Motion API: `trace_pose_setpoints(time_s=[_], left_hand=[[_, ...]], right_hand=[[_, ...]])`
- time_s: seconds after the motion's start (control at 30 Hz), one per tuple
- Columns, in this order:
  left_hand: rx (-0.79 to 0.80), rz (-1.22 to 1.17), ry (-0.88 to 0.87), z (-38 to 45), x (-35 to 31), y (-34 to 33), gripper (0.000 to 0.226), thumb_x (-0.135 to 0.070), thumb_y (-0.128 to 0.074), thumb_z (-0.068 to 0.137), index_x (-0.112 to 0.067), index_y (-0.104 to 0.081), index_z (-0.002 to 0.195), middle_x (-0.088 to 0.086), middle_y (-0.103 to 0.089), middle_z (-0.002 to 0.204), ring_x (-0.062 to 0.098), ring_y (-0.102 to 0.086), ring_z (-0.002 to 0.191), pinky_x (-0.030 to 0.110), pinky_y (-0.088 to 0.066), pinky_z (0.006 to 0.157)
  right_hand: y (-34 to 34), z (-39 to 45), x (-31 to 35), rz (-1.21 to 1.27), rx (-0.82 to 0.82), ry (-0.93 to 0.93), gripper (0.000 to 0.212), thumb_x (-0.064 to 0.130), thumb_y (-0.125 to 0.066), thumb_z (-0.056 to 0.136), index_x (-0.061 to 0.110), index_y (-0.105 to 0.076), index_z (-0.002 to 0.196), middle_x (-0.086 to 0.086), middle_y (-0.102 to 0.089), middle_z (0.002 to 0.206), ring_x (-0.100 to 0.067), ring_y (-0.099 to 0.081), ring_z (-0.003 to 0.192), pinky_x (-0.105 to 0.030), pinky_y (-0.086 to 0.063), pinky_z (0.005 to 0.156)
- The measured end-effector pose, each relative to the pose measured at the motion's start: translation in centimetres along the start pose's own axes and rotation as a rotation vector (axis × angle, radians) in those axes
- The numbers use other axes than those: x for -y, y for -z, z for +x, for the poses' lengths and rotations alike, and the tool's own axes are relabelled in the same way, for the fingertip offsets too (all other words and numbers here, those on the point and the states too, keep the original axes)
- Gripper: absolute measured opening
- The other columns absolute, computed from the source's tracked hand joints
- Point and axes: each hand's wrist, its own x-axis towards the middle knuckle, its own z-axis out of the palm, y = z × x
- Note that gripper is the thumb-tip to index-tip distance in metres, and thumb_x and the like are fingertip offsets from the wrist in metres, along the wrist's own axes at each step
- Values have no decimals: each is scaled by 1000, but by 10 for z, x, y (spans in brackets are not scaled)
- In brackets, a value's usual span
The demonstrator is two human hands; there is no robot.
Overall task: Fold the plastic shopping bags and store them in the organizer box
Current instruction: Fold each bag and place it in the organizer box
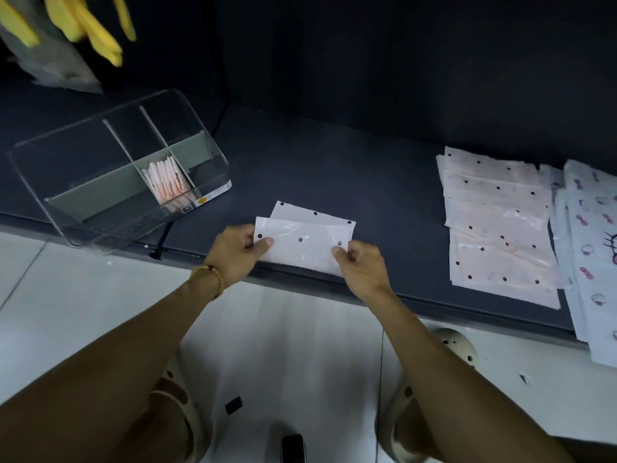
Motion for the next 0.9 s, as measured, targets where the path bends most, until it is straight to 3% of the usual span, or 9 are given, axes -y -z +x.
trace_pose_setpoints(time_s=[0.13, 0.3, 0.53, 0.8, 0.83, 0.9], left_hand=[[-92, 273, 49, 10, -4, -20, 29, -38, -52, 95, -12, -47, 83, 8, -58, 81, 33, -58, 82, 34, -42, 70], [-168, 524, 41, 25, -1, -31, 32, -47, -47, 95, -18, -40, 81, 13, -65, 86, 33, -61, 81, 38, -47, 67], [-215, 620, 42, 34, 2, -35, 35, -53, -48, 92, -20, -42, 82, 10, -65, 79, 30, -61, 74, 35, -47, 63], [-259, 696, 96, 30, -3, -35, 38, -54, -48, 91, -16, -49, 96, 8, -62, 79, 27, -59, 69, 33, -44, 58], [-288, 684, 62, 28, -4, -34, 35, -50, -53, 91, -16, -50, 101, 6, -60, 83, 26, -58, 72, 34, -46, 59], [-336, 686, -202, 22, -4, -33, 29, -34, -64, 87, -14, -56, 107, 9, -60, 96, 29, -59, 84, 38, -51, 65]], right_hand=[[-6, 14, 3, -158, -63, -60, 35, 38, -57, 93, 14, -55, 68, -1, -59, 64, -19, -57, 65, -25, -42, 63], [-9, 28, 4, -219, -116, -99, 28, 38, -58, 93, 17, -58, 75, -5, -63, 72, -26, -63, 78, -29, -50, 66], [-10, 40, 7, -336, -110, -57, 27, 39, -54, 96, 14, -62, 96, -10, -67, 93, -29, -61, 93, -32, -49, 70], [-9, 43, 9, -333, -112, -48, 25, 39, -56, 95, 14, -60, 91, -9, -67, 89, -28, -61, 90, -29, -44, 67], [-9, 43, 9, -343, -111, -48, 25, 39, -56, 95, 14, -60, 91, -9, -67, 90, -28, -61, 89, -30, -45, 68], [-10, 44, 11, -359, -113, -49, 25, 40, -57, 94, 15, -60, 91, -9, -66, 89, -28, -62, 87, -31, -47, 68]])
